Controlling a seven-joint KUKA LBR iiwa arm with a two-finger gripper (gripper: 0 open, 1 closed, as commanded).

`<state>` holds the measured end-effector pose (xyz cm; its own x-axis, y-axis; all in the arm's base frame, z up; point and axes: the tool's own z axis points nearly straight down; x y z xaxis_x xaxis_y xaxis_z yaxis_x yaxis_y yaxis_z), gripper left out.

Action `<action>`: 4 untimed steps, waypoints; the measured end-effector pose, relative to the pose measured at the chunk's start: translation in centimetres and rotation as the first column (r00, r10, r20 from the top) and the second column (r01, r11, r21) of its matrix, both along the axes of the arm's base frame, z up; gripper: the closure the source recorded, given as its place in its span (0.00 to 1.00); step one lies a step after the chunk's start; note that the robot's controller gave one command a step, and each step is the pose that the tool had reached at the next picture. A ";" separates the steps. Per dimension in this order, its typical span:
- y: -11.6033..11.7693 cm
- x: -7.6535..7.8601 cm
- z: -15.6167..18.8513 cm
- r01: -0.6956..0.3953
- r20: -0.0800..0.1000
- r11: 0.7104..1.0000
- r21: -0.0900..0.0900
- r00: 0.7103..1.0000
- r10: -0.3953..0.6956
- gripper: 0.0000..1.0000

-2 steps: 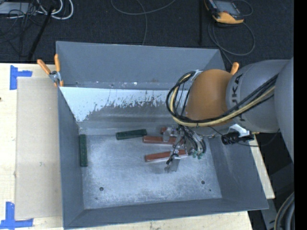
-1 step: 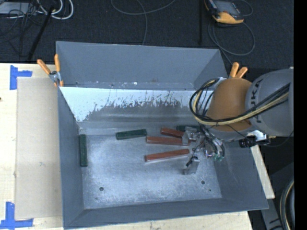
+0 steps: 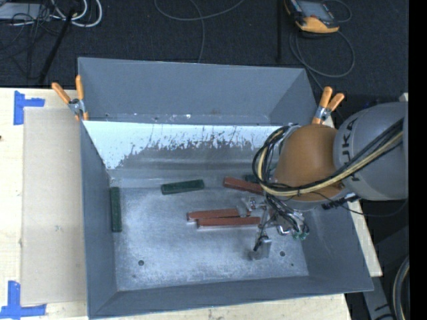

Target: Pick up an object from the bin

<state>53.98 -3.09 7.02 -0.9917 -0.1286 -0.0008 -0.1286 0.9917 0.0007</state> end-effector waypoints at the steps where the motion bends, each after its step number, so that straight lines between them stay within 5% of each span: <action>1: 2.6 4.9 0.0 0.334 0.000 0.942 0.001 0.942 -0.334 0.00; 2: 2.6 4.8 0.0 0.333 -0.001 0.943 -0.001 0.943 -0.333 1.00; 3: -1.6 1.7 11.7 0.403 0.005 0.915 0.000 0.915 -0.403 1.00; 4: -2.2 2.1 15.3 0.410 0.003 0.912 0.000 0.912 -0.410 1.00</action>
Offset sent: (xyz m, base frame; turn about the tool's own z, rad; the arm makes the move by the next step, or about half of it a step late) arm 0.0481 0.0247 0.0001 0.3431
